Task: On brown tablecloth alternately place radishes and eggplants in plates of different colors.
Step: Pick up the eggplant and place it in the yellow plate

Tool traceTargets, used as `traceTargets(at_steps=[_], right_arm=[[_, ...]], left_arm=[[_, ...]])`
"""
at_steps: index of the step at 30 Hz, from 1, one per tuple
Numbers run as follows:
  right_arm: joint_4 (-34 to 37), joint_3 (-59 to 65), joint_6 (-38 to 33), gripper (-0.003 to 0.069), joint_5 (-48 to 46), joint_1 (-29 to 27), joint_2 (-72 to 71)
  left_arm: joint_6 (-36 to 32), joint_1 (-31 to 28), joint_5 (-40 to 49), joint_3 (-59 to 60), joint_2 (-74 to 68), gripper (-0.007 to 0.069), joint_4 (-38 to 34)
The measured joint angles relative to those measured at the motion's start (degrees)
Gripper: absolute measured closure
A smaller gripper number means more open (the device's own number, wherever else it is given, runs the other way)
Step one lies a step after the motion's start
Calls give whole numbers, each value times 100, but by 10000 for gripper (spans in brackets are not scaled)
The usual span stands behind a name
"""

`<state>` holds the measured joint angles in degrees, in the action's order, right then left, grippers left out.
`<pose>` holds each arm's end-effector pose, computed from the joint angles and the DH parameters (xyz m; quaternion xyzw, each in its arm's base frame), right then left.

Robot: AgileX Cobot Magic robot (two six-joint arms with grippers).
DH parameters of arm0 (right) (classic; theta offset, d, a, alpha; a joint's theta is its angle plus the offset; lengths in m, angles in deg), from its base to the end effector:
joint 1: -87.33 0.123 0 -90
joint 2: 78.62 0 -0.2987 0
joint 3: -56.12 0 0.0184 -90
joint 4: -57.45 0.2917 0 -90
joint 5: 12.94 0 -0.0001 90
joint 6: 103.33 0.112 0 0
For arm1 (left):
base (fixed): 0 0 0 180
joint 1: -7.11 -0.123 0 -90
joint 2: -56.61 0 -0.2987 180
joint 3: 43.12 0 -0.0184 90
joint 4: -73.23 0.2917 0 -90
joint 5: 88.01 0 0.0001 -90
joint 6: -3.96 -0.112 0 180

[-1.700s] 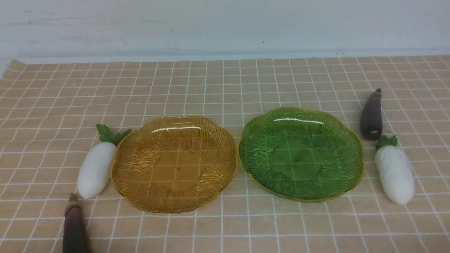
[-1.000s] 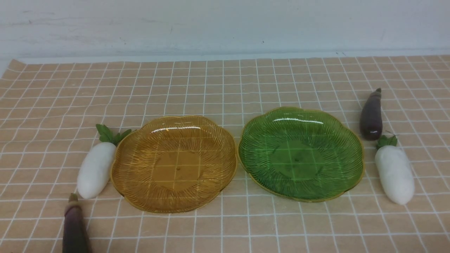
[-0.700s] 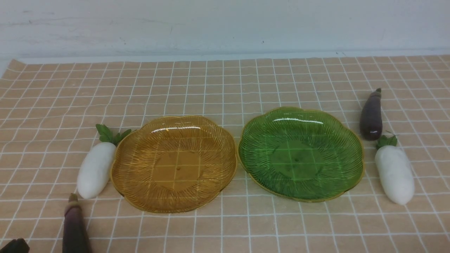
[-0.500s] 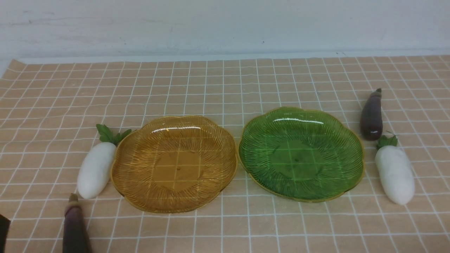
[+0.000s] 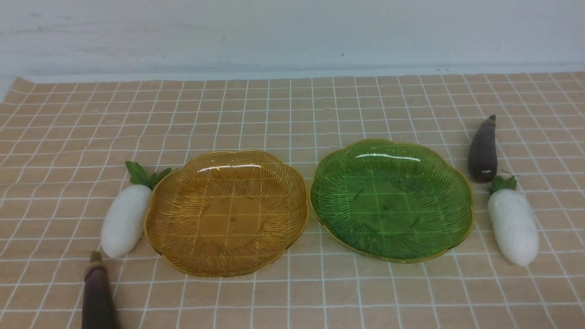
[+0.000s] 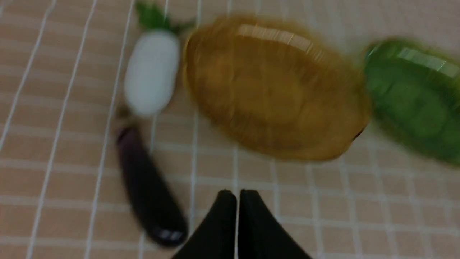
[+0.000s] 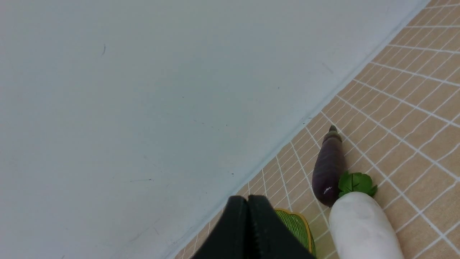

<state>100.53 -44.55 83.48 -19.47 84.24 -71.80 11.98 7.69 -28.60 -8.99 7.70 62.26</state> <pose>0.1052 0.0031 0.1945 0.2923 0.6501 0.3027 0.6327 0.1588 -0.0200 0.3146 -0.0807 0.9392 -0.1173 0.3125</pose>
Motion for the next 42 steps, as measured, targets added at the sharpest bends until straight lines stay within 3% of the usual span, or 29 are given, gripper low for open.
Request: traceTargets(at_steps=[7,10,14,20,23,34,38,42], right_arm=[[-127,-776,-485,674,-1325,26,115],[-391,-2134,-1353,674,-2754,50,1049],[-708,-3615,-1981,674,-4339,50,2448],[-852,-4250,-2442,674,-5232,50,3358],[-859,-4299,-2508,674,-5347,50,3483],[-859,-4318,-2563,674,-5426,50,3505],[-859,-4318,-2563,674,-5426,50,3505],[-859,-4318,-2563,673,-5426,50,3505]], left_arm=[[-42,0,84,0,-1088,628,356],[-60,0,-274,0,-1681,628,401],[106,0,-498,0,-2373,627,142],[245,0,-638,0,-3196,571,47],[257,0,-694,0,-3445,512,47],[522,0,-994,-11,-3822,83,336],[936,0,-1123,-11,-4043,11,569],[1200,0,-1280,-11,-4379,7,810]])
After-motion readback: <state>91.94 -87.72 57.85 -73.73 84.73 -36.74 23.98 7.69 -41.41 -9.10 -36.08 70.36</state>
